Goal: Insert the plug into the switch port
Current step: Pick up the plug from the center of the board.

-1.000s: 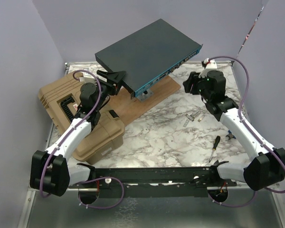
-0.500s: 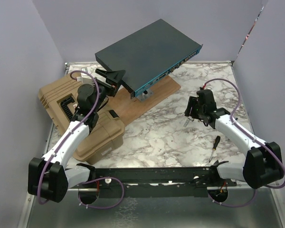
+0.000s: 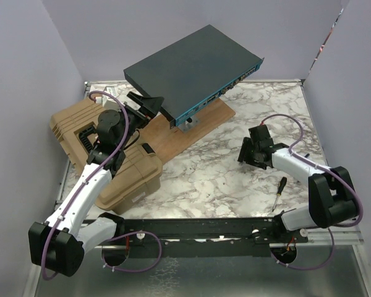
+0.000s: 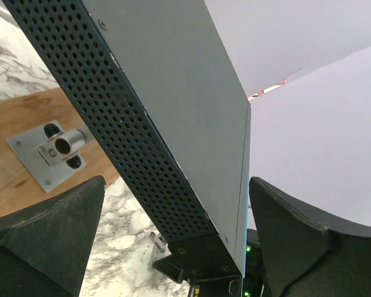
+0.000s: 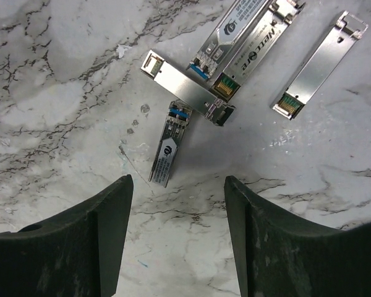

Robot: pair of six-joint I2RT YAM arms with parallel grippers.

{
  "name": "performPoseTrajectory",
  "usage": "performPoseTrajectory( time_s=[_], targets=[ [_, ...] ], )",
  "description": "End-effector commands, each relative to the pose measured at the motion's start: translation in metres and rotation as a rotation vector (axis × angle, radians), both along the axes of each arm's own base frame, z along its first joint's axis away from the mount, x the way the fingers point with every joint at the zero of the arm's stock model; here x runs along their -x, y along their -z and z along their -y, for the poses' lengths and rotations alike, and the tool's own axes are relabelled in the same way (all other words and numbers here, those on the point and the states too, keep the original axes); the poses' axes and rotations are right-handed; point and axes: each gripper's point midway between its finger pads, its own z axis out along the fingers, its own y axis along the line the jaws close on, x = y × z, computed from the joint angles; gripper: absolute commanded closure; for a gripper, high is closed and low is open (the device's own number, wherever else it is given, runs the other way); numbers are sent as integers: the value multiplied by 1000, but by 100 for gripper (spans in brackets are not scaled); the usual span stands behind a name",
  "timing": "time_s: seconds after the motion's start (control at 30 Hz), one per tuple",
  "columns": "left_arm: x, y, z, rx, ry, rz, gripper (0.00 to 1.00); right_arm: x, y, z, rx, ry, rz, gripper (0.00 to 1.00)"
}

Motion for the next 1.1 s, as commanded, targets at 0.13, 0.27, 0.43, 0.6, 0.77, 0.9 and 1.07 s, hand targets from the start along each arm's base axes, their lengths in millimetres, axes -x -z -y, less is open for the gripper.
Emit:
performPoseTrajectory(
  time_s=[0.13, 0.27, 0.43, 0.6, 0.77, 0.9, 1.07],
  targets=[
    [4, -14, -9, -107, -49, 49, 1, -7, 20, -27, -91, -31, -15, 37],
    [5, -15, -9, -110, -48, 51, 1, -22, 19, -42, -135, -54, 8, 37],
    [6, -16, -9, -112, -47, 54, 1, -47, 7, -65, -188, -132, 69, 37],
    [5, -15, -8, -110, -46, 51, 1, -66, -12, -73, -176, -204, 113, 37],
    [6, -14, -8, -113, -45, 51, 1, -72, -17, -61, -93, -209, 120, 39],
    [7, -14, -9, -115, -45, 54, 1, -68, -4, -44, 7, -189, 51, 41],
    [5, -16, -13, -124, -71, 59, 1, -41, 4, -46, -34, -208, -6, 41]
  ],
)
